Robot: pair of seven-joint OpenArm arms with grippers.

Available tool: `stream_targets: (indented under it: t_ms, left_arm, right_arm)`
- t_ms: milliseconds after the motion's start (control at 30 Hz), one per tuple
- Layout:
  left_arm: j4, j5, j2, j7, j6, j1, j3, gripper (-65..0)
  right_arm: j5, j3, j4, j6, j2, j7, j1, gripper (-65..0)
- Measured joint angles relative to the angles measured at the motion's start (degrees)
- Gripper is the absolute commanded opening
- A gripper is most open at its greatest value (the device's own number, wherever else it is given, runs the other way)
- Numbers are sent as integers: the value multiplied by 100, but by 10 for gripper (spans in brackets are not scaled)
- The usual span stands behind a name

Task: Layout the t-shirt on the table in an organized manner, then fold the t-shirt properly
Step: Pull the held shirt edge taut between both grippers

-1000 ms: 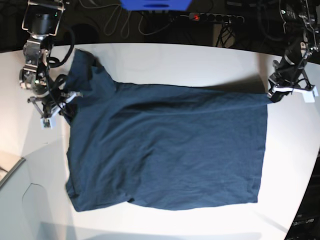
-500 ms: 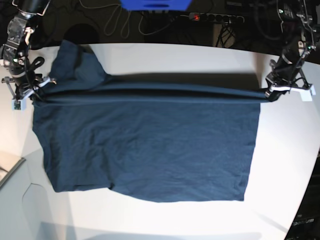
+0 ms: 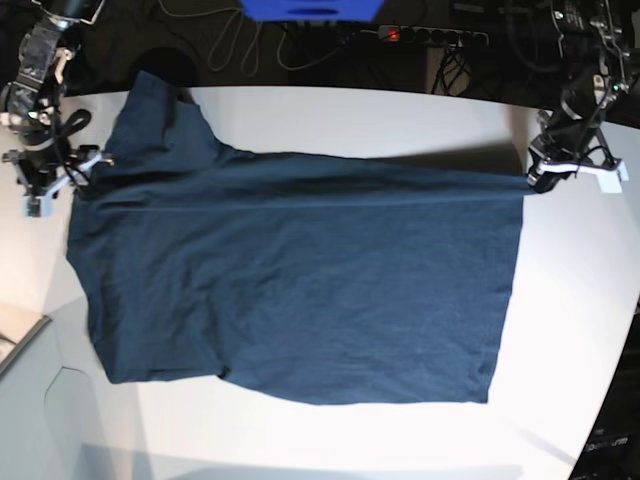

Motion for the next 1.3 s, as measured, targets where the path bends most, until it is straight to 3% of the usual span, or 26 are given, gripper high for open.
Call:
stream_targets:
  t_ms: [233, 600, 933, 1033, 1200, 1300]
  left_arm:
    - [0, 7, 197, 13, 7, 131, 9, -650]
    - [0, 7, 197, 13, 7, 127, 2, -650]
    - [-50, 35, 164, 13, 28, 120, 0, -650]
    - [-50, 35, 168, 13, 28, 125, 0, -650]
    - [-48, 35, 168, 11, 28, 127, 0, -650]
    - [-24, 28, 177, 11, 28, 127, 0, -650]
  right_arm:
    - [17, 122, 1014, -11, -459, 31, -629, -272]
    - [0, -72, 1003, -13, -1270, -11, -1193, -273]
    - [46, -44, 334, -17, -1198, 229, -1143, -282]
    - [50, -87, 339, -20, -1224, 310, -1246, -370]
    - [140, -520, 385, -57, -1211, 415, -1436, -650]
    - [162, -535, 391, -52, -1213, 420, -1469, -650]
